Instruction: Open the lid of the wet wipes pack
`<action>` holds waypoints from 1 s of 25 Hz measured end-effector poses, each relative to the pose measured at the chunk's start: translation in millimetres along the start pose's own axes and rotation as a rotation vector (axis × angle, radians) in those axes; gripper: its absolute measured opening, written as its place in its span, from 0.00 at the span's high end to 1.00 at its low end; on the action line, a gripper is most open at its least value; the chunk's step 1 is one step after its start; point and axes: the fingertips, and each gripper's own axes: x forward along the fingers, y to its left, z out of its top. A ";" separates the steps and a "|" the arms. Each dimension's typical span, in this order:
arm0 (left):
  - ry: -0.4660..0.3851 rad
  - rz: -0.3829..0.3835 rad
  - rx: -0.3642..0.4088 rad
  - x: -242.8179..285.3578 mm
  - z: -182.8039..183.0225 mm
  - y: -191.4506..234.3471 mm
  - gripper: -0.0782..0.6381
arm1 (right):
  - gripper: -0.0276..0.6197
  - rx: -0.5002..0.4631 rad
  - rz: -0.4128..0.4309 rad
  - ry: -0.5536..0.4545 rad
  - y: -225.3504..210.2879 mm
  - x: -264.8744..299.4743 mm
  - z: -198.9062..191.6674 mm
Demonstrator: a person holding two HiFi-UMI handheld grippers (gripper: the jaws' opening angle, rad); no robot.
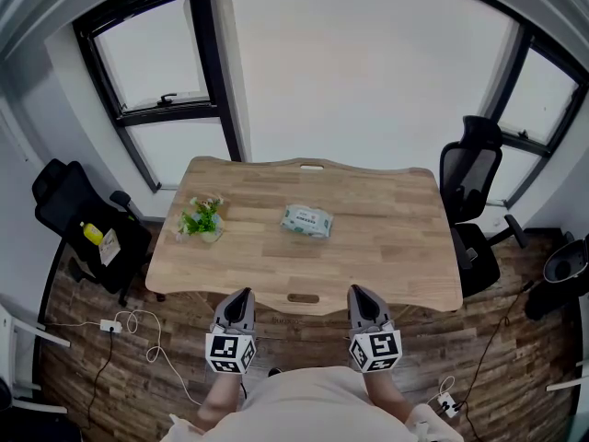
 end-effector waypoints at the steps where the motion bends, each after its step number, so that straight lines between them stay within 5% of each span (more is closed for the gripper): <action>1: 0.001 -0.001 0.001 0.3 -0.2 -0.1 0.86 | 0.94 -0.003 -0.002 0.000 0.1 0.3 -0.1; 6: 0.002 -0.006 0.004 1.8 -0.2 -3.1 0.86 | 0.93 -0.012 -0.014 -0.013 -2.3 -0.5 1.7; 20: 0.004 -0.003 0.006 0.1 -0.6 -6.0 0.86 | 0.40 0.044 0.001 -0.031 -3.7 -0.8 0.8; 25: 0.001 0.010 0.005 -0.9 -0.5 -10.6 0.86 | 0.36 0.048 0.022 -0.023 -5.0 -0.6 -1.5</action>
